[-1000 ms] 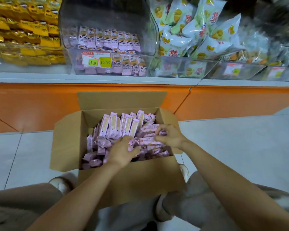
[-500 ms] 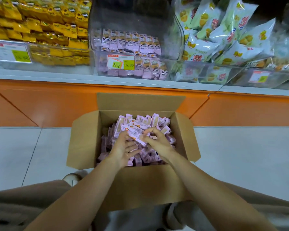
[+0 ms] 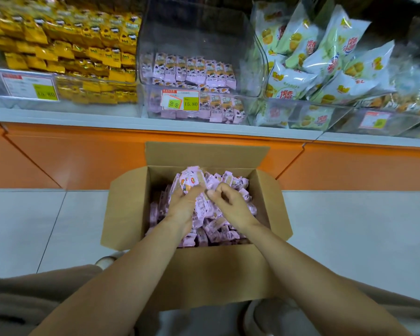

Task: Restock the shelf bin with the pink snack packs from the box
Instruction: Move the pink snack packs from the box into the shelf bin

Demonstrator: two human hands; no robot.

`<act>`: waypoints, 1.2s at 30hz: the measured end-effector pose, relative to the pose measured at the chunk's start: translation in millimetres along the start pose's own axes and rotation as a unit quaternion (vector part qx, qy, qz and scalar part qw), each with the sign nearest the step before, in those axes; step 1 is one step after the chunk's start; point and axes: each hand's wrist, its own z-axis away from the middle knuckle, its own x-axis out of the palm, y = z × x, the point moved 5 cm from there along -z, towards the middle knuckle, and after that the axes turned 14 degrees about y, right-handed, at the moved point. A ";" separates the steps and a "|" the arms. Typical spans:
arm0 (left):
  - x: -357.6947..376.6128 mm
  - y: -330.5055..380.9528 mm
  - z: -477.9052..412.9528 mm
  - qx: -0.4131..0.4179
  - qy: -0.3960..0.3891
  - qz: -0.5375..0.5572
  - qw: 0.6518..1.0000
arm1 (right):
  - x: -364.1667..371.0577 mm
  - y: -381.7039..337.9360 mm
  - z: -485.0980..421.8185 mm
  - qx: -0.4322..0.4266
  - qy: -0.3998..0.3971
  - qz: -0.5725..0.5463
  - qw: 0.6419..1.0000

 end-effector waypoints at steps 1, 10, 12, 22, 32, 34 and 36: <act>1.7 5.8 3.8 0.013 -0.001 -0.010 1.000 | 0.1 -5.4 -2.6 -0.016 0.002 0.018 1.000; -14.0 19.9 11.0 -0.016 -0.055 -0.074 0.996 | 10.7 -22.6 3.4 0.040 -0.132 0.013 0.990; -14.0 23.2 16.3 -0.011 -0.073 -0.072 0.995 | 11.3 -21.5 4.7 0.059 -0.136 -0.010 0.989; -21.6 26.4 15.4 0.074 -0.098 -0.159 0.980 | 4.3 -12.2 -2.9 0.140 -0.088 -0.083 0.983; -23.6 47.2 27.1 0.065 -0.048 -0.068 0.994 | -9.1 -26.0 -11.2 0.155 -0.043 -0.192 0.968; -21.4 51.0 33.1 0.068 -0.053 -0.050 0.995 | -6.9 -32.3 -8.5 0.139 -0.057 -0.195 0.969; -19.9 55.6 38.4 0.078 -0.065 -0.036 0.994 | -5.5 -38.4 -5.5 0.120 -0.076 -0.173 0.975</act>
